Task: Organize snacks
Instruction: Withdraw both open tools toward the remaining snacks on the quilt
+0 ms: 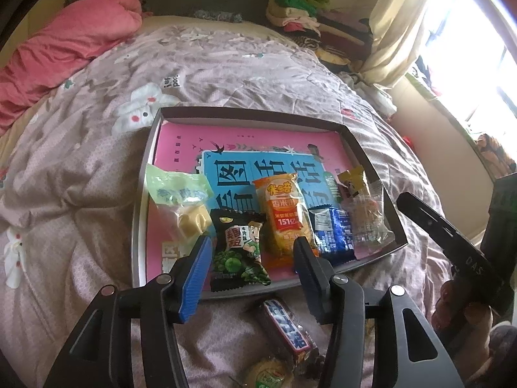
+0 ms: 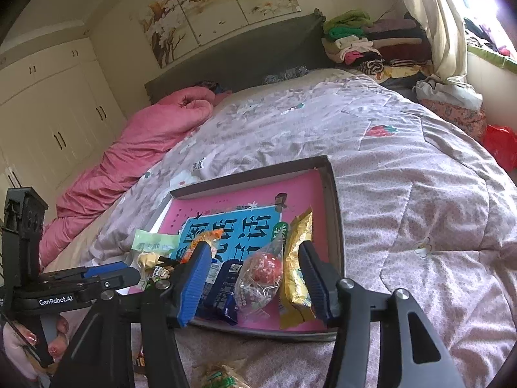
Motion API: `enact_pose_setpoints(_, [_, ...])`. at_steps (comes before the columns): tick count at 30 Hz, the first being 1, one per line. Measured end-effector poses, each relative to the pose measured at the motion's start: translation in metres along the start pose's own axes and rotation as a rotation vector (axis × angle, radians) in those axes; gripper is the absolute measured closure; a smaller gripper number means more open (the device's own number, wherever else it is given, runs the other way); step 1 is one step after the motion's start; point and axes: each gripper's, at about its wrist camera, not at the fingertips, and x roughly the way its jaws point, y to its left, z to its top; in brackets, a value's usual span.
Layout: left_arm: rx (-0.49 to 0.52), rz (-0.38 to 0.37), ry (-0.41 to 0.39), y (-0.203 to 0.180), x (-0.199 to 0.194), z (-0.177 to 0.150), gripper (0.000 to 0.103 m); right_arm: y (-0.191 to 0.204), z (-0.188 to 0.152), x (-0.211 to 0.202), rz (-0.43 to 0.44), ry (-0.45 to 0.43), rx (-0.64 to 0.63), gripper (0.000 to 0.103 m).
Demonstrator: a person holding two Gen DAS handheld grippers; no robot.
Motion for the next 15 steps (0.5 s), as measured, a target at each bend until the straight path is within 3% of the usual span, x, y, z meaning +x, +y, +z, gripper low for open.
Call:
enact_pose_setpoints(6, [0.005,-0.005,-0.008,-0.002,-0.007,-0.001,0.047,0.0,0.001,-0.007,0.002,-0.016,0.003,0.045])
enact_pose_setpoints(15, [0.026,-0.003,-0.026,-0.007,-0.023,-0.004,0.034,0.007,-0.003,-0.018,0.011,-0.028,-0.011,0.037])
